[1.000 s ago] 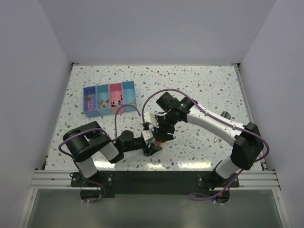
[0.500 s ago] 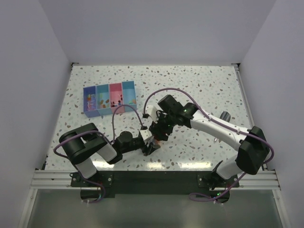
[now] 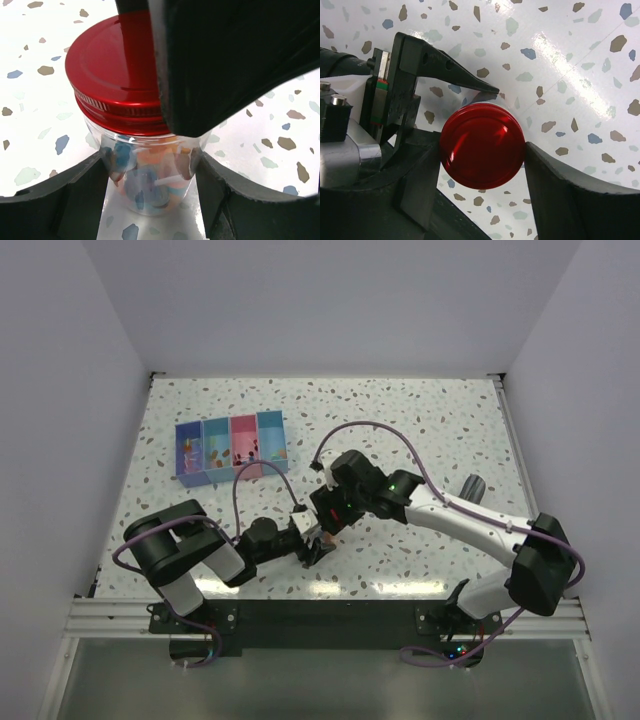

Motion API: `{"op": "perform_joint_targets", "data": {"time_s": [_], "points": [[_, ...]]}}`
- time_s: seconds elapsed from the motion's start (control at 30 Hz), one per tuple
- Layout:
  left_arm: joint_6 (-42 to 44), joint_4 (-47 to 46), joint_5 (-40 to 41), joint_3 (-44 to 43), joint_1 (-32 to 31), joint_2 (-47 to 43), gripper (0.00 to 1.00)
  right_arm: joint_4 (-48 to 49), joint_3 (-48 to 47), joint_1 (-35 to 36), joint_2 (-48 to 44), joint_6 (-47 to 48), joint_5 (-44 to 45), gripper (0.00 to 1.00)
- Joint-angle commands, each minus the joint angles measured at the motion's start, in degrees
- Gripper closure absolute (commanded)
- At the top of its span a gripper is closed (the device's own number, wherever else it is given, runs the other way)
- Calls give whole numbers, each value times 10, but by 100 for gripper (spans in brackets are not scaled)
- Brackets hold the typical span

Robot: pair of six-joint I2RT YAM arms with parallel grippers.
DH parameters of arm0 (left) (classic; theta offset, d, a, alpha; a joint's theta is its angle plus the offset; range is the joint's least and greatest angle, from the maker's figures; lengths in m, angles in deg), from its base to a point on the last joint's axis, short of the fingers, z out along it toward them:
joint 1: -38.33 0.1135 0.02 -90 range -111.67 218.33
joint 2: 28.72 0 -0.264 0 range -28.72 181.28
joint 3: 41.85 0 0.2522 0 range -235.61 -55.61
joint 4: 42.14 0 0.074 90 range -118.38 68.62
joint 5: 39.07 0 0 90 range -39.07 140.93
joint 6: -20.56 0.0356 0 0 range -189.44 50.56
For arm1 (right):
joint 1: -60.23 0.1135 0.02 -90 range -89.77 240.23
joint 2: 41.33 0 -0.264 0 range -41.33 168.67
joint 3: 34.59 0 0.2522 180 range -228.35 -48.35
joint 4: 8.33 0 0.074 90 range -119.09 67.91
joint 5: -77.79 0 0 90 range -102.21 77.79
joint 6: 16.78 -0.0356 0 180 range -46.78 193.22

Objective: Pack the candies
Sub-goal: Screw the bottle lid onto the packing bottle.

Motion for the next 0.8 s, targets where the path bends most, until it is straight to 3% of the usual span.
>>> {"op": "perform_joint_targets", "data": {"time_s": [0.0, 0.03, 0.23, 0.37, 0.53, 0.77], "points": [[-1, -103, 14, -2, -3, -3, 75, -3, -25, 6, -20, 3, -3, 29], [-1, -103, 12, -2, -3, -1, 75, -13, -34, 6, -20, 14, -5, 22], [-5, -105, -1, -3, -3, 5, 75, -88, -101, -3, -15, 116, -39, 10], [-5, -105, -18, -3, -3, 6, 76, -108, -109, -24, -23, 209, -103, 8], [-4, -95, -57, -5, -3, 6, 76, -172, -132, -44, -9, 389, -193, 6], [1, -74, -90, -11, -3, -7, 76, -223, -130, -44, 3, 509, -200, 5]]}}
